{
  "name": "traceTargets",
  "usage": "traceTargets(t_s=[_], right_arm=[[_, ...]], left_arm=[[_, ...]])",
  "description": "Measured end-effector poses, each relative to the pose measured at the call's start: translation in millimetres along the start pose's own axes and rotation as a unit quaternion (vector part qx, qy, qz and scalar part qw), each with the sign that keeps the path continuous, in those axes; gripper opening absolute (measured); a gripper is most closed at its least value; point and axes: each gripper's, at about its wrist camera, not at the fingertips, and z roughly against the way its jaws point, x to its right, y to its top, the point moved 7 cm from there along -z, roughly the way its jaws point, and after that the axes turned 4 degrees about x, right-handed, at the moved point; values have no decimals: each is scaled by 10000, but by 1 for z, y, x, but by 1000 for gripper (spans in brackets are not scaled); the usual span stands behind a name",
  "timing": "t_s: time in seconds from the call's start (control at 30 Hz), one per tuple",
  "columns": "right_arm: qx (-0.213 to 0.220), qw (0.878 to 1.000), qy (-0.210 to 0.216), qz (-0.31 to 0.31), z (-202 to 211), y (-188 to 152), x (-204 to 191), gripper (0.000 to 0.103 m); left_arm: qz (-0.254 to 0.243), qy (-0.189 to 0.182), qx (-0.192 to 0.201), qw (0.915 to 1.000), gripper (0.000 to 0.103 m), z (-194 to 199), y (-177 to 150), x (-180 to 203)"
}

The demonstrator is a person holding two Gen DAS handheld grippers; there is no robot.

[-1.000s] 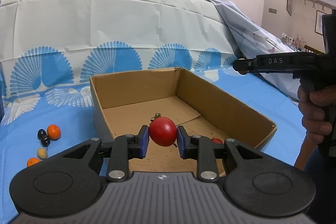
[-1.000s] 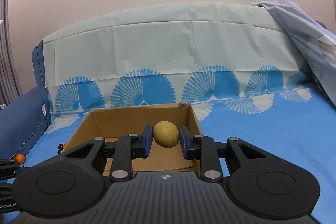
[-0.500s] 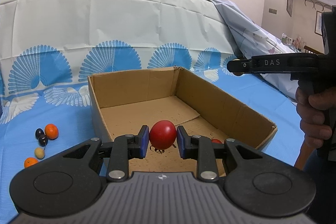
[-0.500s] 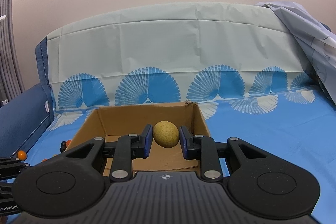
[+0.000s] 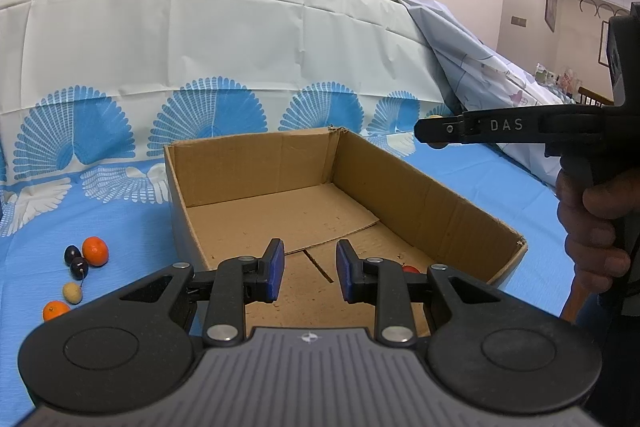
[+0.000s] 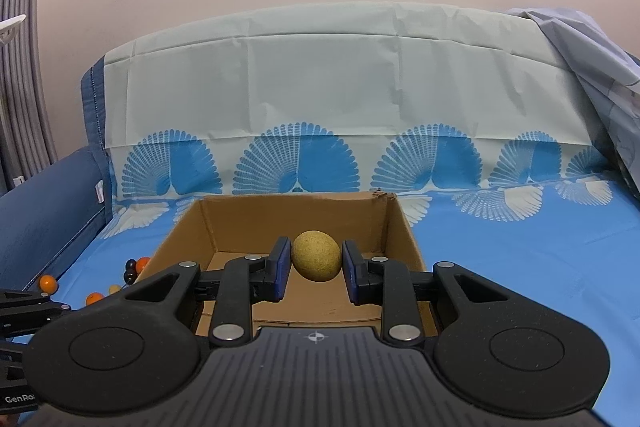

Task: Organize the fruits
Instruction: 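Open both tools to drop the tomato and yellow-green fruit into the box, then move the right tool to a mandarin while the left tool moves to a yellow-green fruit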

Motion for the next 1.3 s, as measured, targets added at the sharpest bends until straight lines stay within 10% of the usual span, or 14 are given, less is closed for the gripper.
traceTargets(t_s=[0.1, 0.2, 0.47, 1.1, 1.3], right_arm=[[-36, 10000, 7, 17, -2, -1, -4, 29], [-180, 9998, -60, 23, -8, -4, -5, 54], [-164, 9997, -118, 112, -11, -5, -11, 59], [1, 9999, -115, -82, -10, -1, -38, 57], [117, 9997, 139, -156, -9, 2, -65, 37]], left_arm=[[7, 0, -11, 10000, 33, 0, 0, 0], [1, 4, -42, 10000, 36, -1, -1, 0], [-55, 100, -23, 9999, 39, -4, -3, 0], [-792, 401, 505, 9948, 37, 38, 27, -30], [-1038, 837, 573, 9894, 37, 57, 49, -88]])
